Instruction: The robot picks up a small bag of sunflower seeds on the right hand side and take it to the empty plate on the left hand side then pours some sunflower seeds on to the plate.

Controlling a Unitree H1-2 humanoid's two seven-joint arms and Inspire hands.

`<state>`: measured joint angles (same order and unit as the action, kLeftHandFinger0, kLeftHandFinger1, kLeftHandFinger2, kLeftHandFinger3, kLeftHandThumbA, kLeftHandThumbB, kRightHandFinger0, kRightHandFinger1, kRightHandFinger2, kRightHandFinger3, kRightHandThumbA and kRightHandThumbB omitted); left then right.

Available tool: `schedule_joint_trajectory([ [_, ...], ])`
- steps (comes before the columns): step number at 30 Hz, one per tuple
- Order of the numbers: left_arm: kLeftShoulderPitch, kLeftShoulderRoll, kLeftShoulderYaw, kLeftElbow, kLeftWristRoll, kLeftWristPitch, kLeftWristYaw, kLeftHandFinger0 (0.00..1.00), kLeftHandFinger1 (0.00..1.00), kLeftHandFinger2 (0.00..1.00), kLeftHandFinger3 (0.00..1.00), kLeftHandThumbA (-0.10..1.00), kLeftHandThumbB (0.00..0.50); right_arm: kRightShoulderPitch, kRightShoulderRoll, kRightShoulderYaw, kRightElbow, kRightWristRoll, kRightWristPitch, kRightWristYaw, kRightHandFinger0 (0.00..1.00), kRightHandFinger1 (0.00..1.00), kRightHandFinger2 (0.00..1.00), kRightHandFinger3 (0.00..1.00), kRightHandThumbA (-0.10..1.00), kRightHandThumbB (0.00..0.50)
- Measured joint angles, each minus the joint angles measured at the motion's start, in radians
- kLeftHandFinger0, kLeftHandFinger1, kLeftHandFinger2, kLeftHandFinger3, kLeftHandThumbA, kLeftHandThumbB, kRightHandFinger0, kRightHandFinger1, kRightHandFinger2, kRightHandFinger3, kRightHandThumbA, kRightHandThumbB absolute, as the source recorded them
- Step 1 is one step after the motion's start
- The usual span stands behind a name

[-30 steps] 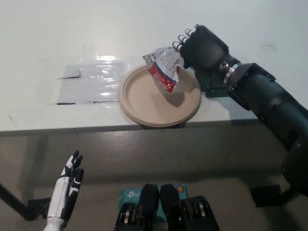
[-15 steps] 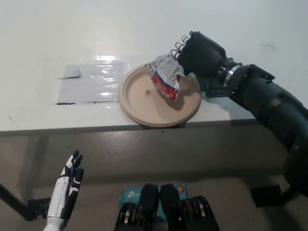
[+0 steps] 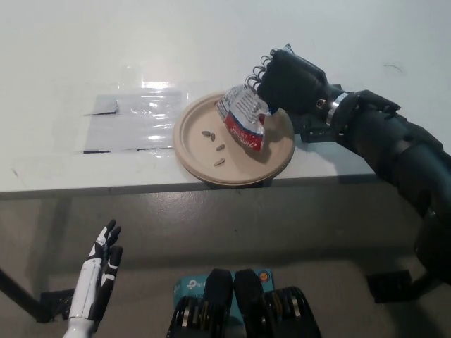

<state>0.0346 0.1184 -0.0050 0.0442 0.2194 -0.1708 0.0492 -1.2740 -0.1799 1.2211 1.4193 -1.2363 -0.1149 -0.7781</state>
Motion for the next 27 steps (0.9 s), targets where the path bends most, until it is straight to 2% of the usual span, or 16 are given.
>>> schedule_joint_trajectory([
  [3, 0.0, 0.0, 0.0, 0.0, 0.001, 0.0, 0.0, 1.0, 1.0, 1.0, 1.0, 1.0, 0.071, -0.001, -0.001, 0.0, 0.0, -0.008, 0.0, -0.002, 0.0, 0.0, 0.1, 0.11, -0.1, 0.318],
  [6, -0.001, 0.0, 0.0, 0.0, 0.001, 0.0, 0.0, 1.0, 1.0, 1.0, 1.0, 1.0, 0.065, -0.003, -0.002, 0.003, 0.0, -0.014, 0.001, -0.003, 0.0, 0.0, 0.2, 0.14, -0.1, 0.305],
  [7, -0.001, 0.0, 0.0, 0.0, 0.001, 0.0, 0.0, 1.0, 1.0, 1.0, 1.0, 1.0, 0.071, -0.004, -0.003, 0.005, 0.0, -0.017, 0.001, -0.003, 0.0, 0.0, 0.25, 0.08, -0.1, 0.324],
  [9, -0.001, 0.0, -0.001, 0.0, 0.003, 0.0, 0.0, 1.0, 1.0, 1.0, 1.0, 1.0, 0.068, -0.009, -0.005, 0.009, 0.0, -0.024, 0.003, -0.007, 0.0, 0.01, 0.31, 0.18, -0.1, 0.314],
  [10, -0.001, 0.0, -0.001, 0.0, 0.003, 0.0, 0.0, 1.0, 1.0, 1.0, 1.0, 1.0, 0.067, -0.012, -0.006, 0.011, 0.0, -0.029, 0.004, -0.009, 0.0, 0.0, 0.33, 0.18, -0.1, 0.306],
  [12, -0.001, 0.0, -0.001, 0.0, 0.003, 0.0, 0.0, 1.0, 1.0, 1.0, 1.0, 1.0, 0.071, -0.016, -0.008, 0.014, -0.001, -0.035, 0.006, -0.011, 0.0, 0.0, 0.32, 0.2, -0.1, 0.297],
  [17, -0.001, 0.0, -0.001, 0.0, 0.004, 0.0, 0.0, 1.0, 1.0, 1.0, 1.0, 1.0, 0.062, -0.021, -0.011, 0.034, -0.001, -0.054, 0.009, -0.016, 0.0, 0.0, 0.28, 0.17, -0.1, 0.298],
  [19, -0.001, 0.0, -0.001, 0.0, 0.004, 0.0, 0.0, 1.0, 1.0, 1.0, 1.0, 1.0, 0.069, -0.022, -0.011, 0.035, -0.001, -0.056, 0.009, -0.016, 0.0, 0.0, 0.19, 0.24, -0.1, 0.319],
  [20, -0.001, 0.0, -0.002, 0.0, 0.004, 0.0, 0.0, 1.0, 1.0, 1.0, 1.0, 1.0, 0.07, -0.021, -0.012, 0.034, -0.001, -0.056, 0.01, -0.018, 0.0, 0.0, 0.14, 0.17, -0.1, 0.313],
  [22, -0.001, -0.001, -0.002, 0.0, 0.004, 0.0, 0.0, 1.0, 1.0, 1.0, 1.0, 1.0, 0.07, -0.021, -0.012, 0.028, -0.001, -0.056, 0.015, -0.025, 0.0, 0.0, 0.15, 0.13, -0.1, 0.321],
  [23, 0.0, -0.001, -0.002, 0.0, 0.004, 0.0, 0.0, 1.0, 1.0, 1.0, 1.0, 1.0, 0.072, -0.021, -0.013, 0.021, -0.001, -0.055, 0.017, -0.029, 0.0, 0.0, 0.17, 0.16, -0.1, 0.342],
  [24, 0.0, 0.0, -0.002, 0.0, 0.004, 0.0, 0.0, 1.0, 1.0, 1.0, 1.0, 1.0, 0.079, -0.02, -0.013, 0.01, -0.001, -0.053, 0.018, -0.033, 0.0, 0.0, 0.18, 0.11, -0.1, 0.335],
  [27, 0.0, 0.0, -0.002, -0.001, 0.004, 0.0, 0.0, 1.0, 1.0, 1.0, 1.0, 1.0, 0.085, -0.016, -0.013, -0.058, -0.001, -0.033, 0.017, -0.04, 0.0, 0.0, 0.36, 0.08, -0.1, 0.331],
])
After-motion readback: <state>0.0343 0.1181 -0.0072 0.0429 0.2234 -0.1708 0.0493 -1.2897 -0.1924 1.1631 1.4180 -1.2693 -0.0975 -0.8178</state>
